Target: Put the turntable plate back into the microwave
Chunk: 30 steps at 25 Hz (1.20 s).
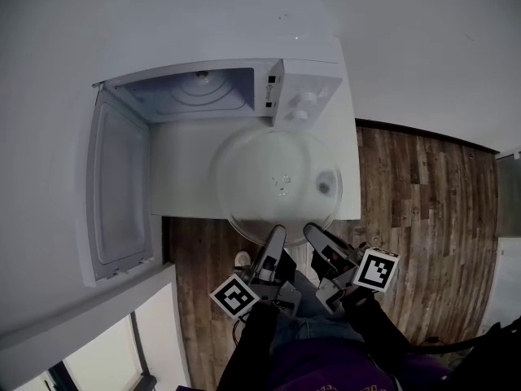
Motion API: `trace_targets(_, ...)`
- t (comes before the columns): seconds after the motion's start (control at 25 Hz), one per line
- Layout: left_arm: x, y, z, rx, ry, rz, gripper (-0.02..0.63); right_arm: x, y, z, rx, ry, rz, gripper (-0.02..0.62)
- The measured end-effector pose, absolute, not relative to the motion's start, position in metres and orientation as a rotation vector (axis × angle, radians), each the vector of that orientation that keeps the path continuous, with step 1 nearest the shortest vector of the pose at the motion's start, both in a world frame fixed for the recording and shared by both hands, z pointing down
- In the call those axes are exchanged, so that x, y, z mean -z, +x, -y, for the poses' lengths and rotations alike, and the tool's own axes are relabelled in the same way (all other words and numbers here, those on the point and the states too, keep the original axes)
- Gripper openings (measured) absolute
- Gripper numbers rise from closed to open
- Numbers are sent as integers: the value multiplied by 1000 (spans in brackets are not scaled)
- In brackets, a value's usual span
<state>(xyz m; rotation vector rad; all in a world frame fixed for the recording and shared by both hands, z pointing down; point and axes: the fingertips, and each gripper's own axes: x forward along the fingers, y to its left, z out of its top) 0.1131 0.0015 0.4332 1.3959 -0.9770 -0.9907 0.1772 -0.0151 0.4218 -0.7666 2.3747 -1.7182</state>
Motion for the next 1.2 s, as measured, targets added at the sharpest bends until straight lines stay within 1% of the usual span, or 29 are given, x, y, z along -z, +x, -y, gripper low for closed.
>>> trace_targets(0.4,-421,61,-8,1164,1328,1093,46,-409,122,19,1700,-551,-2536,86)
trace_targets(1.2,-396,-8,9,1306,1341,1182,48,-385,50,42,1557,-379,-2661,100)
